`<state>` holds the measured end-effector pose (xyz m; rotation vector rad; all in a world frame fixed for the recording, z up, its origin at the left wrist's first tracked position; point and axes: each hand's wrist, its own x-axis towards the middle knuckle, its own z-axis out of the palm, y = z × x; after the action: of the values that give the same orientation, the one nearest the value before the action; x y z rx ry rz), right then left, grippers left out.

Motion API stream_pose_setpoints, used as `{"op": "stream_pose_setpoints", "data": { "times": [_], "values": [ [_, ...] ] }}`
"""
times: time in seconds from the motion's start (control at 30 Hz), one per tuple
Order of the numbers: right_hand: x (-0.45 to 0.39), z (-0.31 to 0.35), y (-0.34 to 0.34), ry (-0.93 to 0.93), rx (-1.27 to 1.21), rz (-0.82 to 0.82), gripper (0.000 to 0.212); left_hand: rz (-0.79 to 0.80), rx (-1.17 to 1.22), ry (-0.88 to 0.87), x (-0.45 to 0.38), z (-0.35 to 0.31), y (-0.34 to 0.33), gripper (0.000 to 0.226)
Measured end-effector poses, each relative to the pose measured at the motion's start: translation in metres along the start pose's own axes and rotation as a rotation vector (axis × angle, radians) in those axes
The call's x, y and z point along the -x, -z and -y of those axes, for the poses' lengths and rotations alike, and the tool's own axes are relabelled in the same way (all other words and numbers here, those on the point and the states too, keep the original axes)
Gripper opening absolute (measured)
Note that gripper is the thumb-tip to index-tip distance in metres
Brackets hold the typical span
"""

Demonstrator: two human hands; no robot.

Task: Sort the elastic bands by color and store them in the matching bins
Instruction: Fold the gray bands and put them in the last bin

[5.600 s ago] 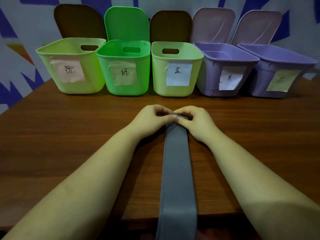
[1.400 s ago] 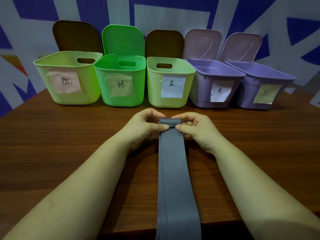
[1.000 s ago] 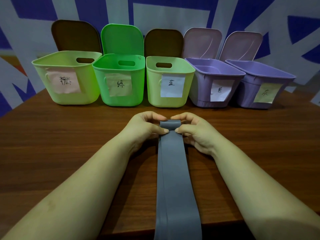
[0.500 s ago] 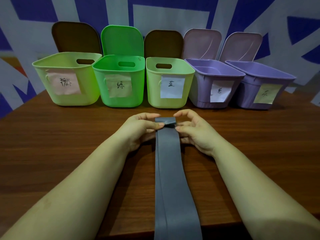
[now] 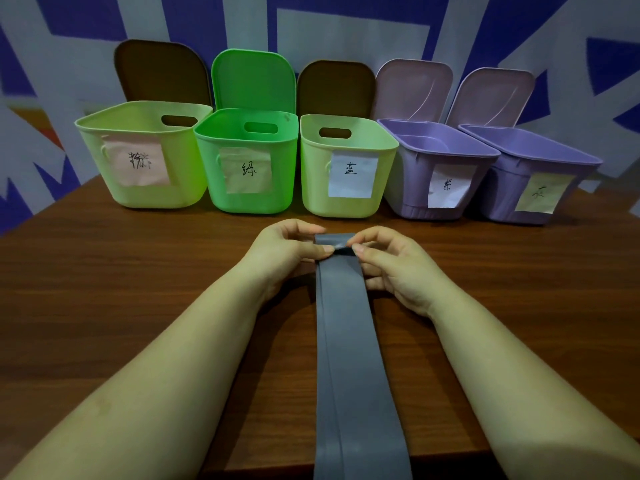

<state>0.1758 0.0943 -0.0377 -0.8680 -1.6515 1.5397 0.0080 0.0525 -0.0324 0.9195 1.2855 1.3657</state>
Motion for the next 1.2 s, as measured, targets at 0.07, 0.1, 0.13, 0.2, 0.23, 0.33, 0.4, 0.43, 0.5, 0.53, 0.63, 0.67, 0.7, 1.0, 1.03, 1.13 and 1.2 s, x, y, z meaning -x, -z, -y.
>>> {"op": "stream_pose_setpoints", "data": {
  "times": [0.07,0.1,0.13,0.2,0.23,0.33,0.4,0.43,0.5,0.53,0.63,0.67,0.7,1.0,1.03,1.13,1.2],
  "values": [
    [-0.0004,-0.0006,0.001,0.02,0.026,-0.052,0.009,0.01,0.007,-0.012,0.0,0.001,-0.0011,0.027],
    [-0.0002,-0.0011,0.0017,0.038,0.056,-0.069,0.007,0.015,0.006,-0.013,-0.0003,0.0014,-0.0009,0.027],
    [-0.0004,-0.0017,0.002,0.056,0.09,-0.085,0.006,0.019,0.005,-0.011,-0.001,0.002,-0.0004,0.027],
    [-0.0007,-0.0032,0.0023,0.086,0.15,-0.117,0.006,0.028,0.014,-0.005,-0.0017,0.003,0.0003,0.027],
    [-0.001,-0.0037,0.0021,0.094,0.167,-0.131,0.007,0.033,0.018,-0.003,-0.0024,0.0036,0.0003,0.026],
    [-0.0011,-0.0044,0.0019,0.099,0.172,-0.154,0.006,0.048,0.041,0.036,-0.0047,0.0044,0.0,0.029],
    [-0.0007,-0.0042,0.002,0.094,0.153,-0.148,0.006,0.071,0.106,0.105,-0.006,0.0036,0.0016,0.032],
    [-0.0003,-0.0042,0.0019,0.088,0.142,-0.142,0.006,0.102,0.128,0.139,-0.0054,0.0027,0.0022,0.028],
    [-0.0001,-0.0043,0.002,0.079,0.128,-0.133,0.007,0.16,0.118,0.168,-0.0035,0.0017,0.0034,0.017],
    [-0.0003,-0.004,0.0017,0.072,0.117,-0.132,0.007,0.164,0.108,0.158,-0.0029,0.0017,0.0035,0.016],
    [-0.0021,-0.0028,0.001,0.018,0.045,-0.133,0.014,0.094,0.014,0.058,-0.0027,0.0031,0.003,0.025],
    [-0.003,-0.0025,0.0008,-0.011,0.018,-0.138,0.019,0.064,-0.044,0.012,-0.002,0.0033,0.0027,0.027],
    [-0.004,-0.0023,0.0009,-0.038,-0.004,-0.141,0.024,0.038,-0.101,-0.036,-0.0018,0.0037,0.0027,0.027],
    [-0.0015,0.0034,0.0012,-0.263,-0.239,-0.093,0.041,0.012,-0.313,-0.271,-0.0032,0.0054,0.0052,0.034],
    [-0.0012,0.0037,0.0022,-0.291,-0.265,-0.097,0.041,0.024,-0.323,-0.283,-0.0035,0.0063,0.0053,0.035],
    [-0.0012,0.0033,0.005,-0.367,-0.321,-0.097,0.039,0.053,-0.336,-0.303,-0.0017,0.007,0.0035,0.035],
    [-0.0022,0.0028,0.0065,-0.396,-0.356,-0.096,0.033,0.075,-0.351,-0.304,-0.0003,0.0065,0.0021,0.035]
  ]
}}
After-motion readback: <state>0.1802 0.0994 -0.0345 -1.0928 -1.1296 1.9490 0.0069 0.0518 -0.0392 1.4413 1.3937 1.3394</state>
